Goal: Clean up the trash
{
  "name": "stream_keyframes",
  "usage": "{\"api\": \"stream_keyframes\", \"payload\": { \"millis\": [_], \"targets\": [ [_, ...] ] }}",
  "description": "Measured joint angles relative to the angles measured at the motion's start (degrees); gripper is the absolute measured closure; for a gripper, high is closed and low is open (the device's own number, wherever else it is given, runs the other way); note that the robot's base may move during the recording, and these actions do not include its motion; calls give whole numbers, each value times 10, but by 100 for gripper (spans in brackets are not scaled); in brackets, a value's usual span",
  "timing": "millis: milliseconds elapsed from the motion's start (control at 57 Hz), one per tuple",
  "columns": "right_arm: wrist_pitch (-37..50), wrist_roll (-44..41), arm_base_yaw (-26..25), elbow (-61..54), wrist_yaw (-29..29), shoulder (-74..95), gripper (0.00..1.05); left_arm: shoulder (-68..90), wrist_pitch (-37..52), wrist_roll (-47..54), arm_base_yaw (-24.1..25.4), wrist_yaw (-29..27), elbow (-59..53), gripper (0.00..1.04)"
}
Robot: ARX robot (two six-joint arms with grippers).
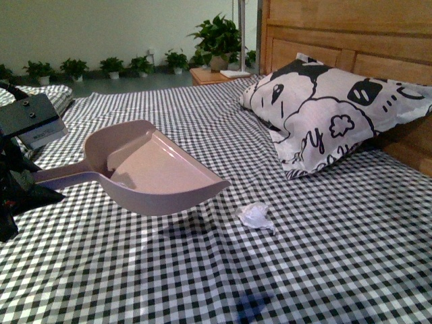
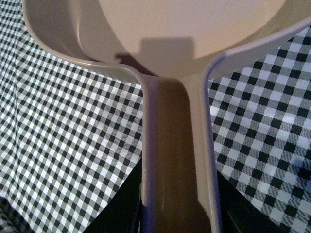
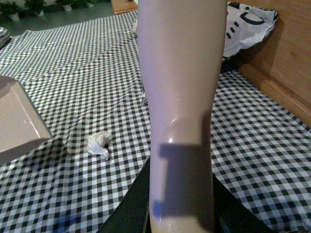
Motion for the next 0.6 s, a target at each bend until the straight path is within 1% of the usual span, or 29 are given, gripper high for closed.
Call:
{"api": "stream_keyframes", "payload": {
  "millis": [123,351,474,509,527,597],
  "targets": [
    [0,0,0,0,0,0,86,19,1,30,-2,13,1,78],
    [0,0,0,0,0,0,86,48,-8,100,-5,-4,22,78],
    [0,0,0,0,0,0,86,61,-16,113,-4,-11,30,78],
    [13,4,-4,0,-12,4,86,64,-18,115,-4,-11,31,78],
    [28,6,-10,0,-37,9,86,64,-19,118,-4,-10,31,78],
    [46,10,-33,25,-89,37,86,66,-26,120,-4,-9,32,78]
  ]
}}
